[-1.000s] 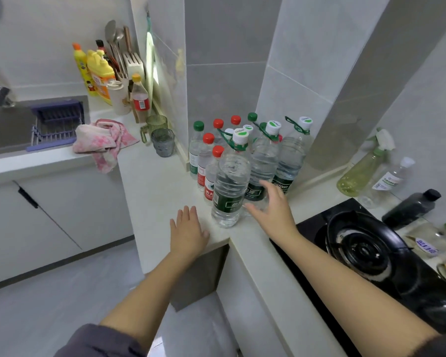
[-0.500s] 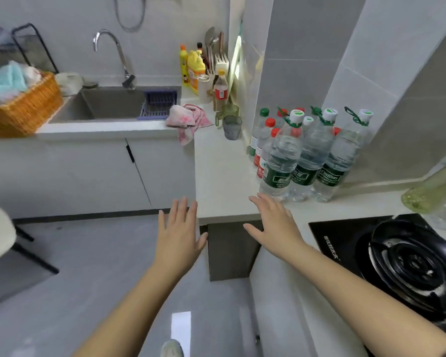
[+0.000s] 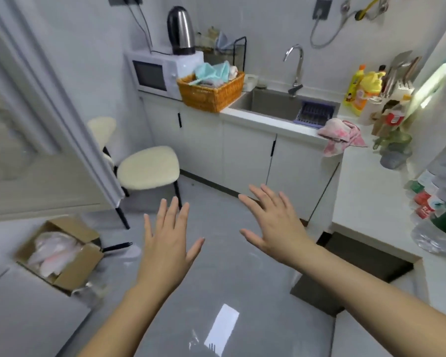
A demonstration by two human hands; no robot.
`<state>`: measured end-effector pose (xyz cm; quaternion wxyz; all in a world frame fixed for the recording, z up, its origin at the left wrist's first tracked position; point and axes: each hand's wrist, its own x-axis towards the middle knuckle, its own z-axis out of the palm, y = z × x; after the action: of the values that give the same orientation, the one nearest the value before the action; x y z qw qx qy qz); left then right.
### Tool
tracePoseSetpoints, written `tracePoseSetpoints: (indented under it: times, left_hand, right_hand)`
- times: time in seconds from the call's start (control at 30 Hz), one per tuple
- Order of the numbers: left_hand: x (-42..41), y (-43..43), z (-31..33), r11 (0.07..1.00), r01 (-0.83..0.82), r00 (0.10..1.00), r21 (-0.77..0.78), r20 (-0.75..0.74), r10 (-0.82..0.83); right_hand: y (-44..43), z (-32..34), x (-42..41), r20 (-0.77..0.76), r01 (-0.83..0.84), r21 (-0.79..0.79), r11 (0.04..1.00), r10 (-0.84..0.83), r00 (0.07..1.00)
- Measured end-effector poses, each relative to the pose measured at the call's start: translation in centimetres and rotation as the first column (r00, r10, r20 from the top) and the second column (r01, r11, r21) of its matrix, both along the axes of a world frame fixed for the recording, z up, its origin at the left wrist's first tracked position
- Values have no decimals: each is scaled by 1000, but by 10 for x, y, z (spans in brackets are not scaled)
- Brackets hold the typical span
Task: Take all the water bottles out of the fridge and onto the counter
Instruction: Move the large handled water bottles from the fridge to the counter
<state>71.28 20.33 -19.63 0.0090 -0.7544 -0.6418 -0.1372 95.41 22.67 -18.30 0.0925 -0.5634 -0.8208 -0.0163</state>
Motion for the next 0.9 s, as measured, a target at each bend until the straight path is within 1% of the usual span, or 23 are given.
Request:
tracePoseSetpoints:
  times: [0.2,0.37,0.5,0.67,0.8,0.9]
  left_hand:
    - [-159,-65,7,981,-192,981,19,-16,192]
    - [-277,-115,18,925,-376,926,59,16,376]
    - [-342,-138,29,873,-482,875,73,-4,484]
    - [-403,-151,31,816,-571,820,87,13,573]
    - [-451,-153,33,762,-637,768,116,8,641]
    - [-497,-153,34,710,-692,716,127,-5,698]
  right_hand:
    - [-17,1,-172,5,-227,81,971,227,974]
    - [-32,5,-306,-37,-371,103,923,376,926]
    - [-38,14,-383,-43,-450,115,886,457,888]
    - [-35,20,-455,-29,-523,132,842,530,847]
    - [-26,21,-519,-34,-593,140,793,602,797]
    - [-16,19,-579,-50,-658,140,740,669,741]
